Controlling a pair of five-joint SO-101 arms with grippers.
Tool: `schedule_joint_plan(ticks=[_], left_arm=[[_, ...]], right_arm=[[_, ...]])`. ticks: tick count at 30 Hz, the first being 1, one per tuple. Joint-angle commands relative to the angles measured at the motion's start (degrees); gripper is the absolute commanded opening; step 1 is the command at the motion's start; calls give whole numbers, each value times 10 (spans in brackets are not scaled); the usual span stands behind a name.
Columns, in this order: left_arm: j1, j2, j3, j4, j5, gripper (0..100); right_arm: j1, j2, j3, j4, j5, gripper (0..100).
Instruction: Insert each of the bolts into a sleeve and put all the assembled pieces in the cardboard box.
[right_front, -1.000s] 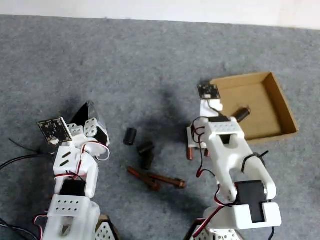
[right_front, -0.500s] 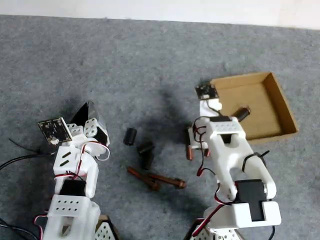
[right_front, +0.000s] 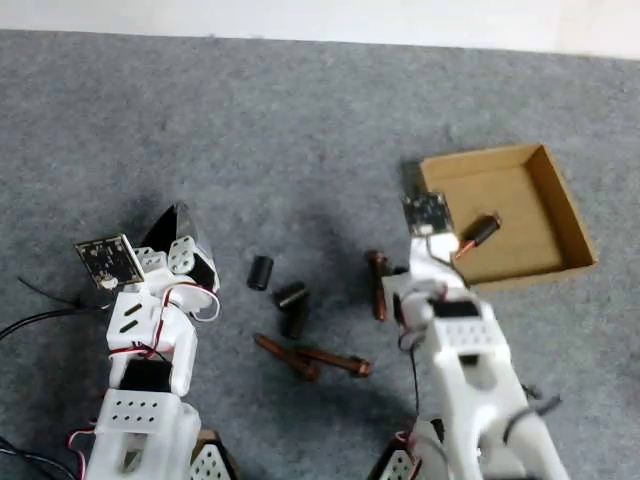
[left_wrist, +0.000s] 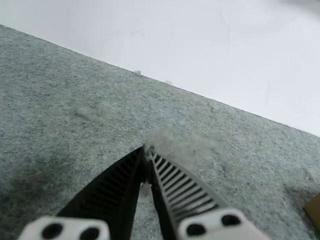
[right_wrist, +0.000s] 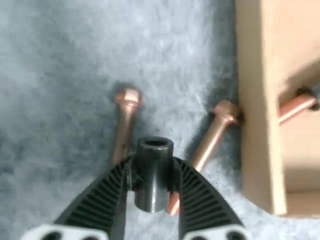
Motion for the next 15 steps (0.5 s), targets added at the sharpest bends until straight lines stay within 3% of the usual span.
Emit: schedule_joint_plan(ticks=[1, 7, 11, 15], left_arm=[[7, -8, -1, -9, -2, 11], [58, -3, -2, -4, -13, 11], [126, -3, -17, 72, -97, 7], [156, -3, -46, 151, -105, 7]], right_arm=[[7, -131, 52, -45, 6, 4], [6, -287, 130, -52, 6, 4], [6, -372, 170, -52, 6, 4], [7, -451, 207, -51, 6, 4]])
